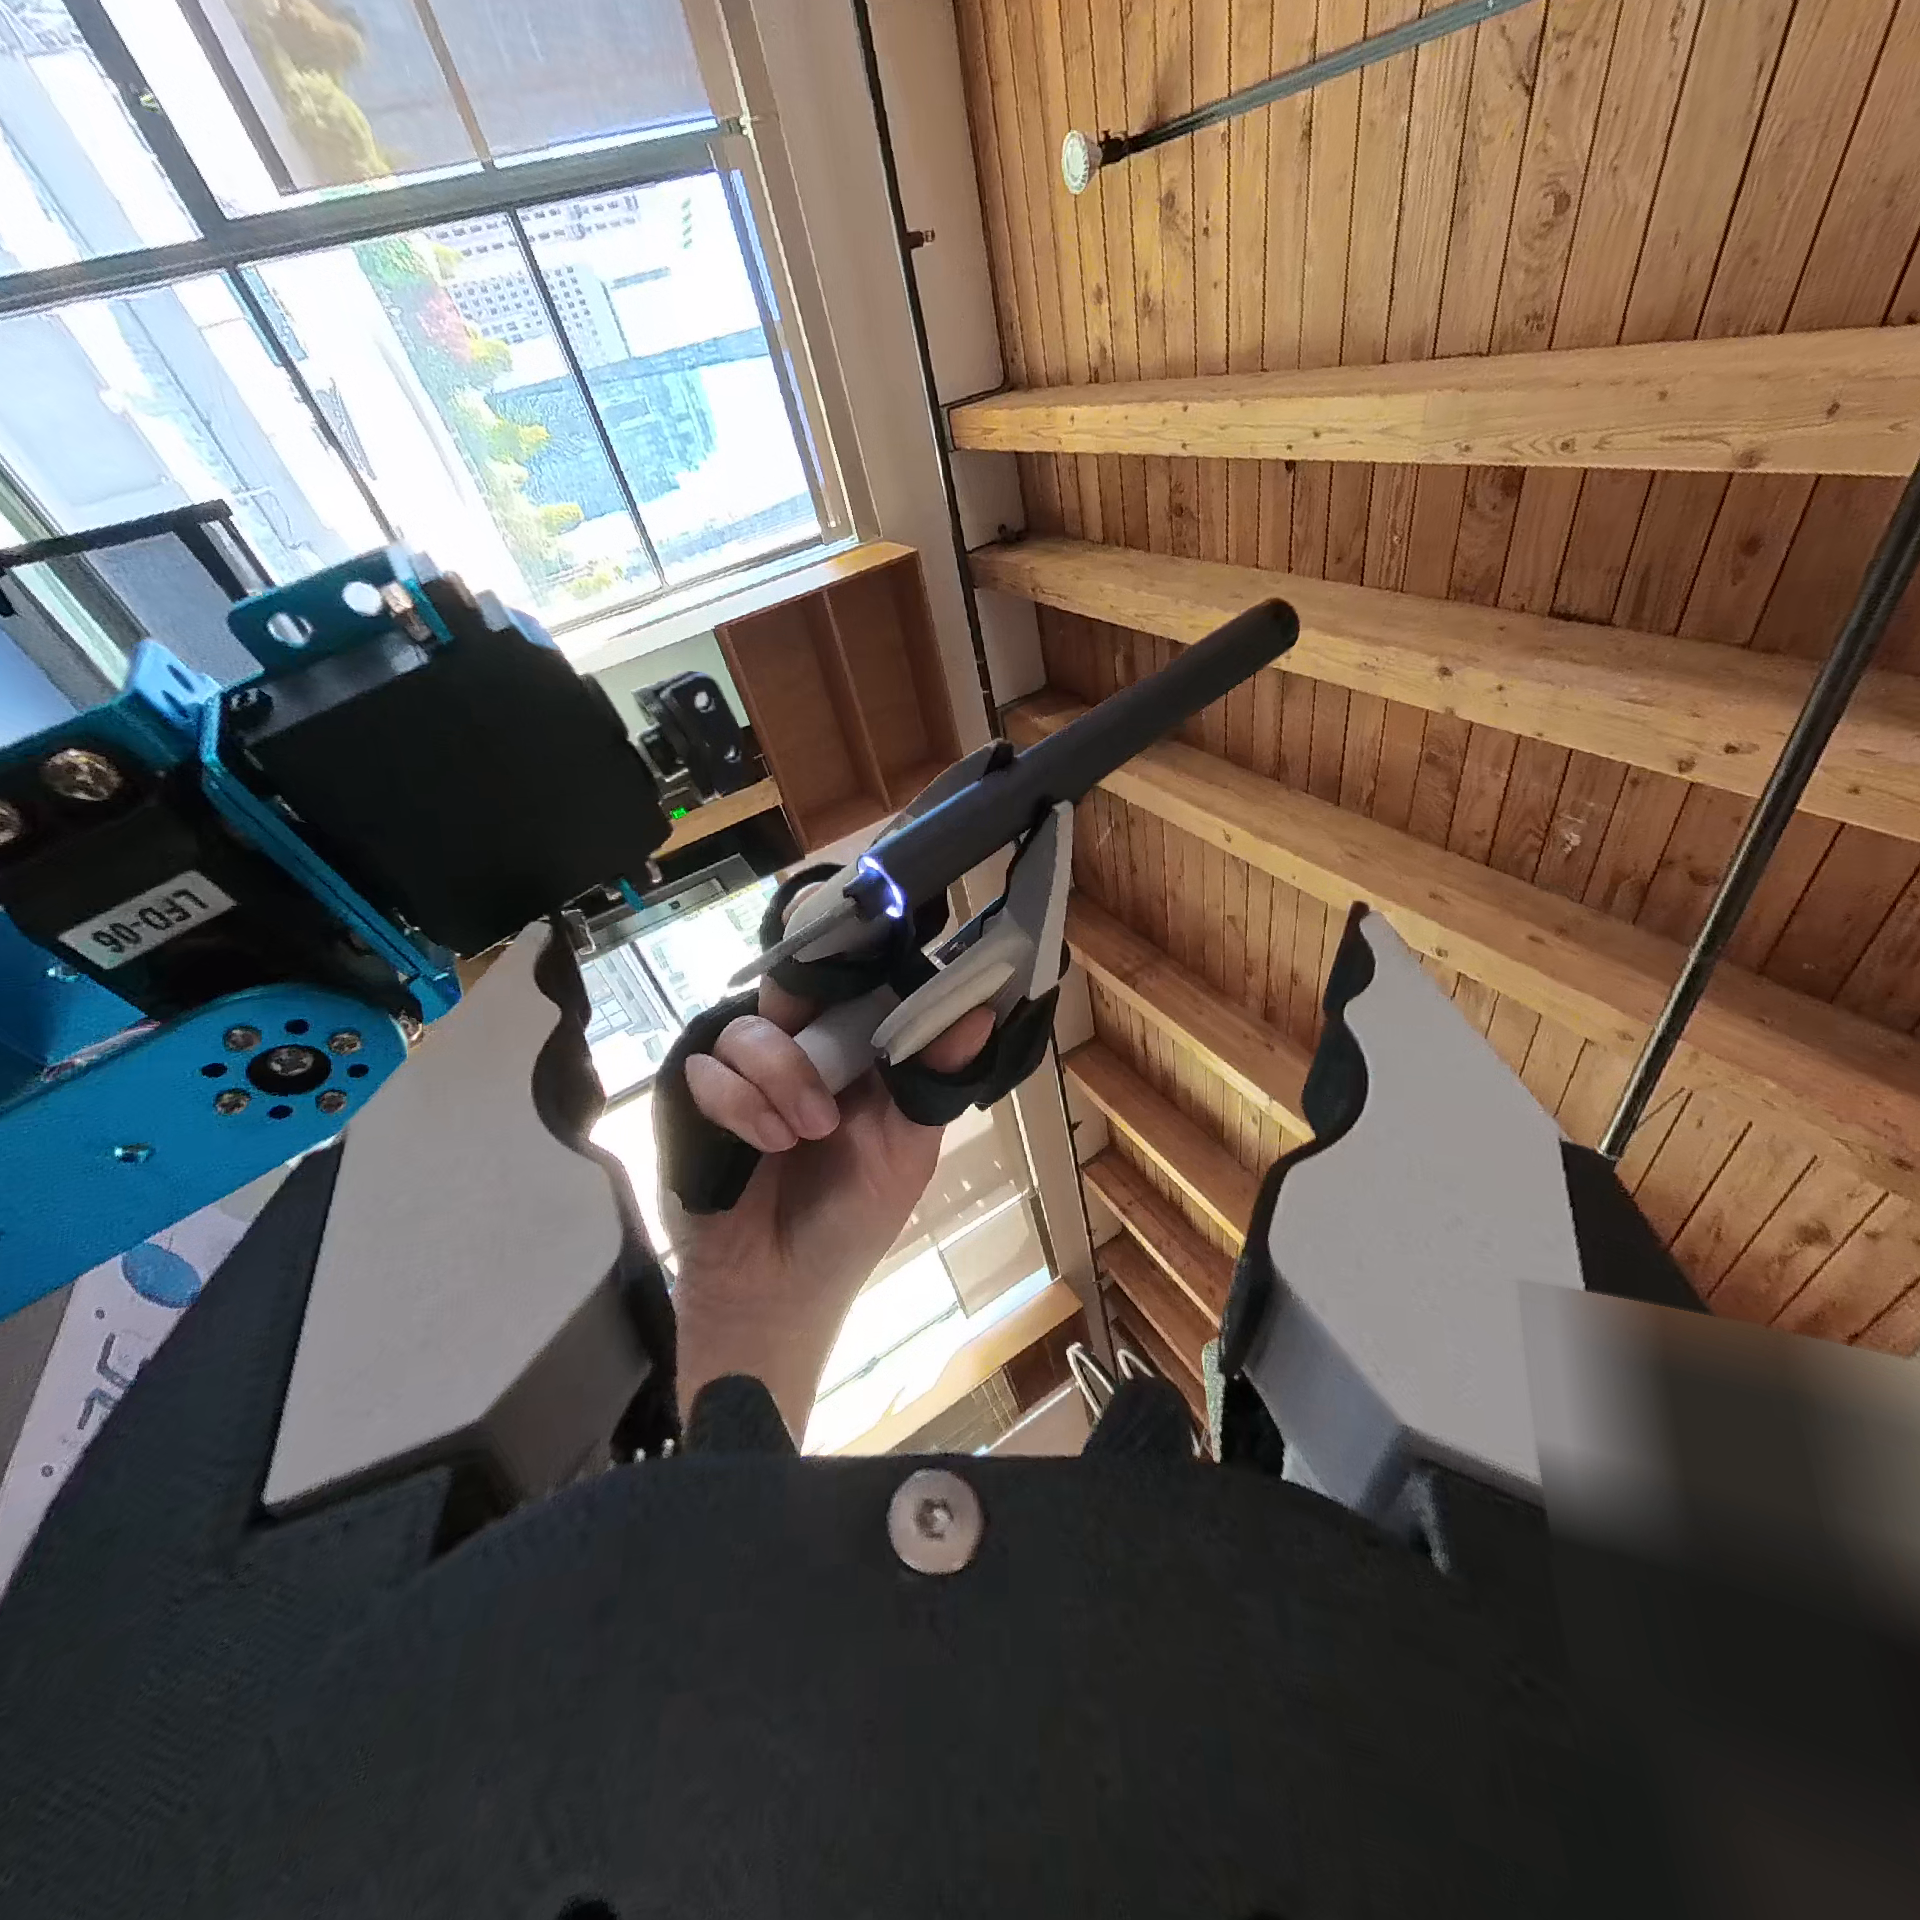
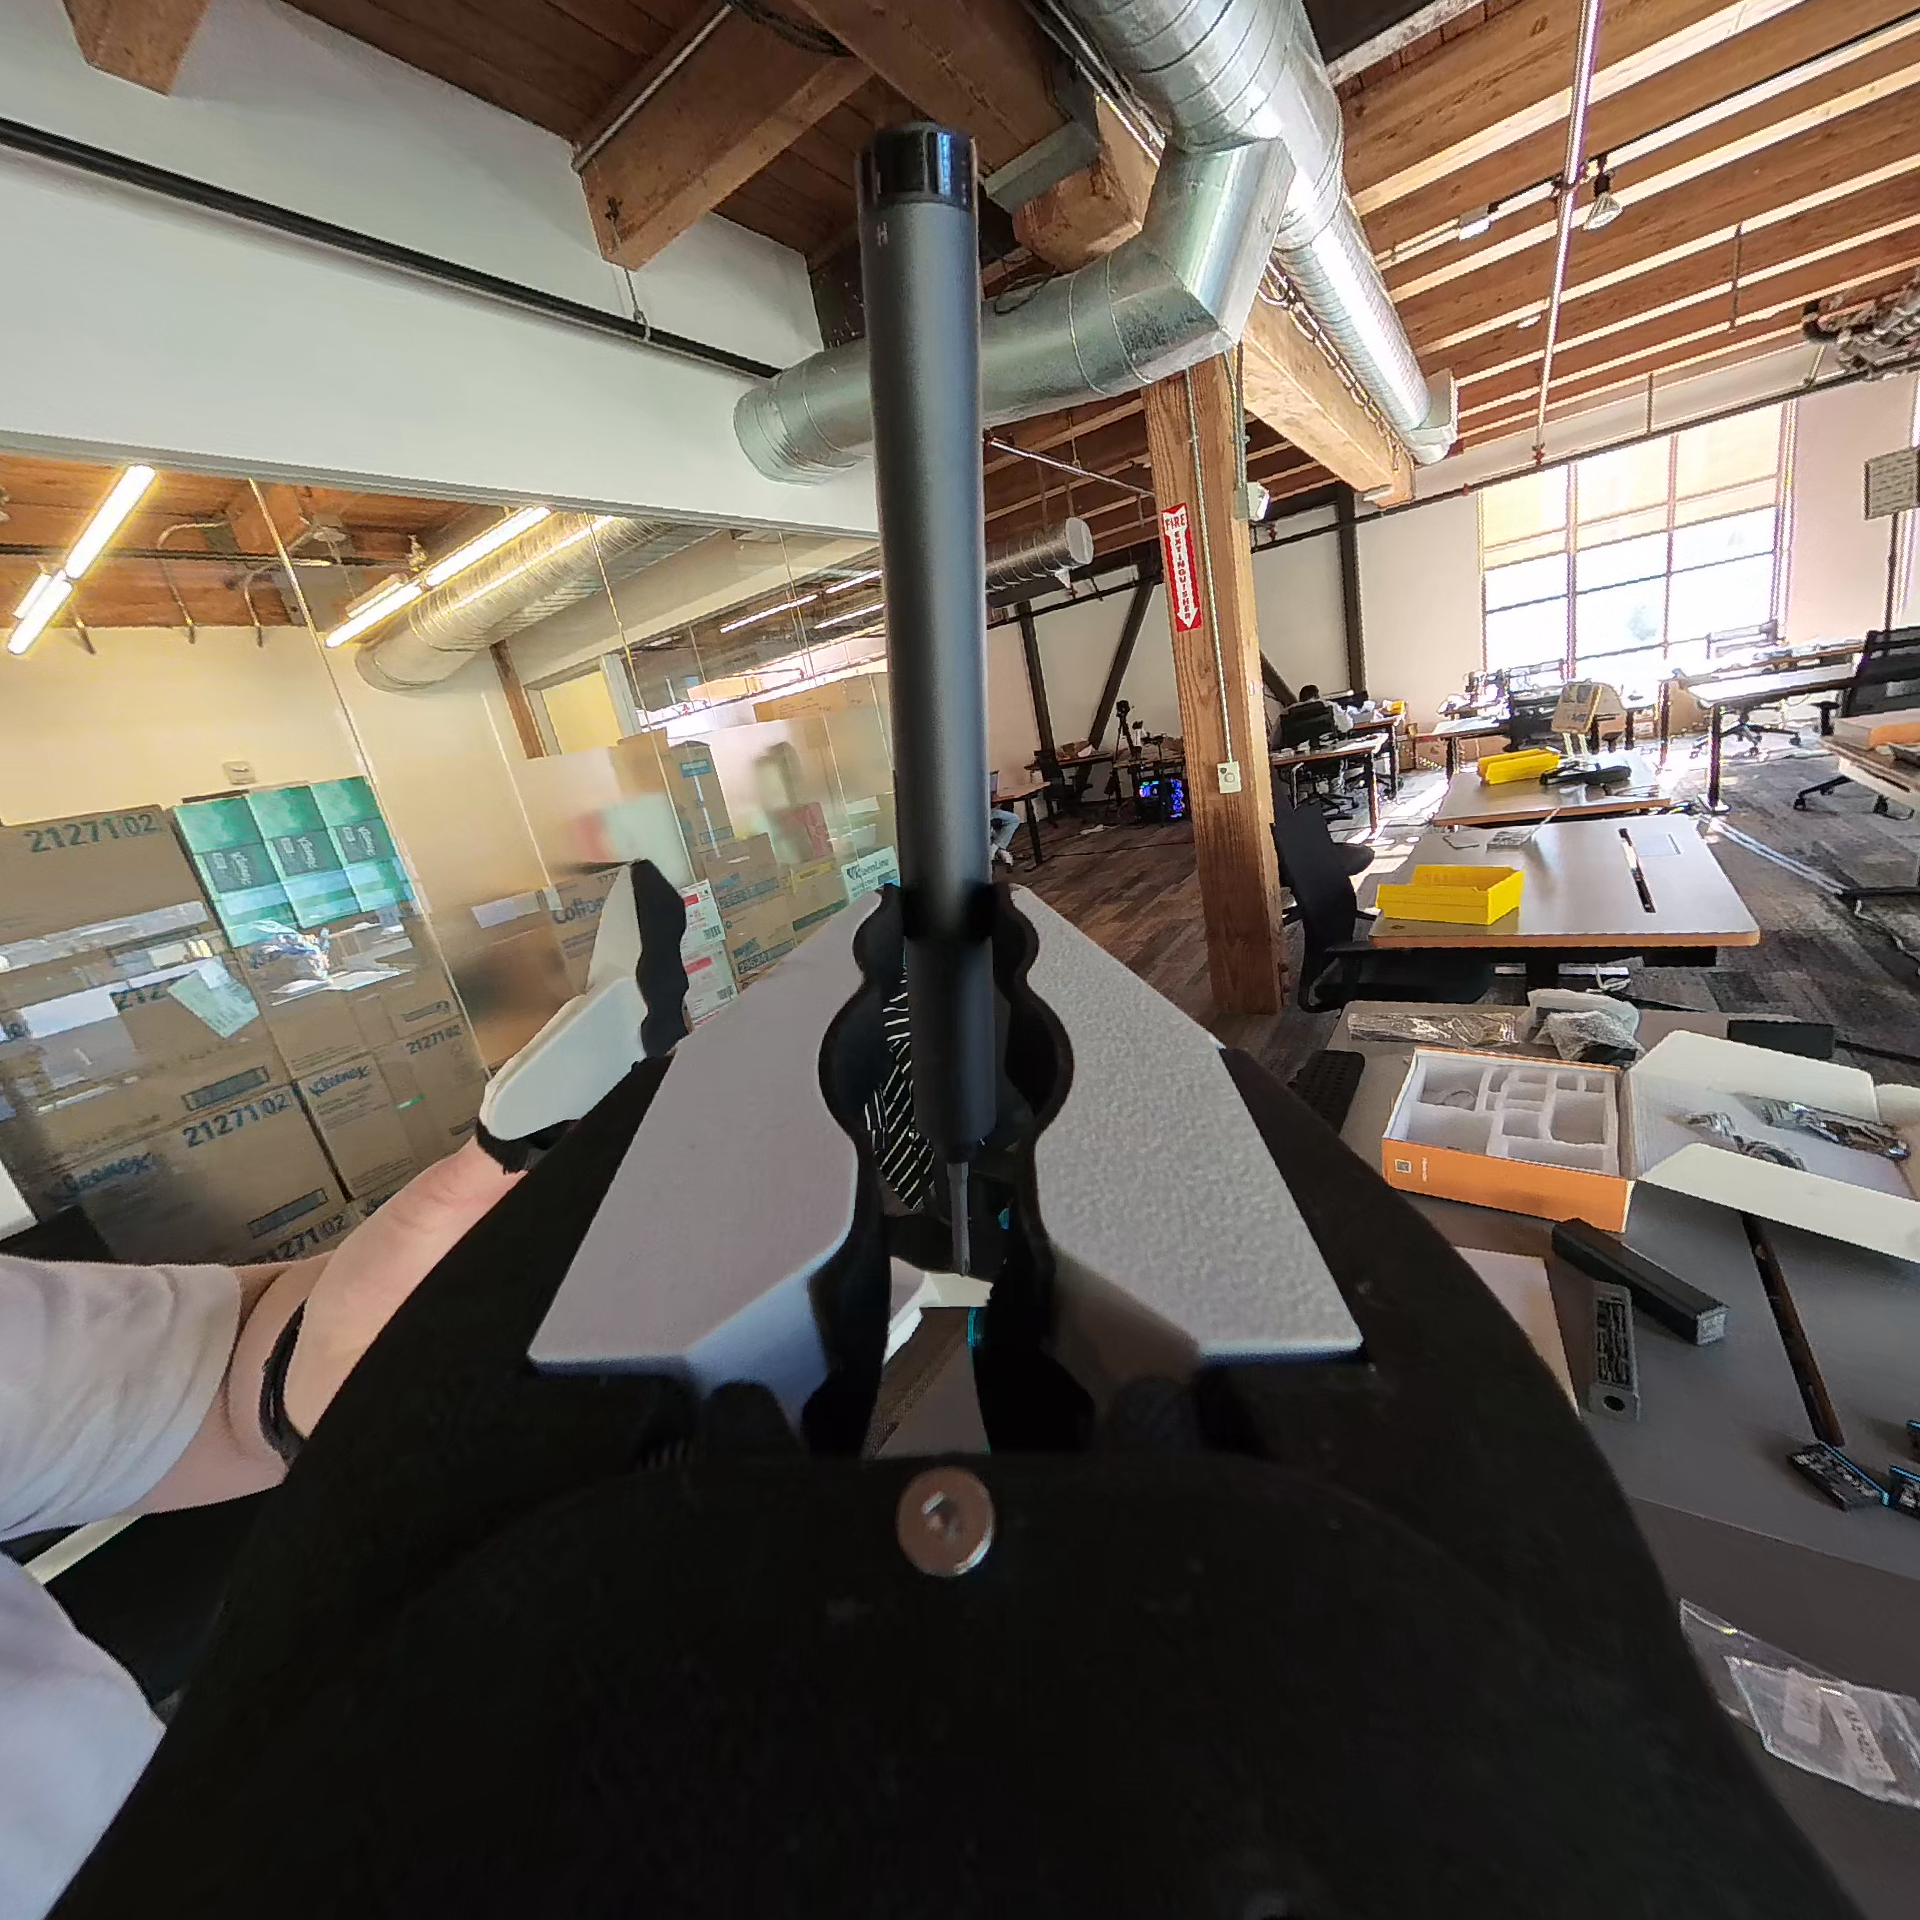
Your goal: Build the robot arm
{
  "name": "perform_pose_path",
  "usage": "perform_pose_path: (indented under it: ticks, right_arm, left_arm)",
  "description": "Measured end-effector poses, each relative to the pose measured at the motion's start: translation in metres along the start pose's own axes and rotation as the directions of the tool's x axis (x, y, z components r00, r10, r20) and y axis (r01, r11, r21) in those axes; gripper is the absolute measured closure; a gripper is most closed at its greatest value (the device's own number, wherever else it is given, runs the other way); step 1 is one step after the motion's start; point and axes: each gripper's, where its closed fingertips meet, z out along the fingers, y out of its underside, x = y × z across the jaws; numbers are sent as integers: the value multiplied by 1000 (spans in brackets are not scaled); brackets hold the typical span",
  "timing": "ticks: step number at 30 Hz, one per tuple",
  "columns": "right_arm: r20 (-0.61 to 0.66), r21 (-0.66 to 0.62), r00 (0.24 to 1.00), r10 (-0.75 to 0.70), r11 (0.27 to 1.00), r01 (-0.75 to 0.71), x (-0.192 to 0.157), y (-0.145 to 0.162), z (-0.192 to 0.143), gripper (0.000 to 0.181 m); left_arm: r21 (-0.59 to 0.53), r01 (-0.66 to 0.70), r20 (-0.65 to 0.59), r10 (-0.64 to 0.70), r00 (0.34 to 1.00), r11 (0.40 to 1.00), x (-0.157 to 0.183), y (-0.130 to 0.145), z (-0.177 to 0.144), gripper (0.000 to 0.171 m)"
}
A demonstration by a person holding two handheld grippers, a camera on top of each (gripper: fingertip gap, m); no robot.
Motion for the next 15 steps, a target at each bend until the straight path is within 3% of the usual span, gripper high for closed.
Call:
perform_pose_path:
  ticks: [15]
  right_arm:
    - [13, 0, 1000, -8, 1000, 8, -5, 1, 3, 166]
  left_arm:
    - [124, 40, -39, -35, 999, 991, 6, -7, -2, 30]
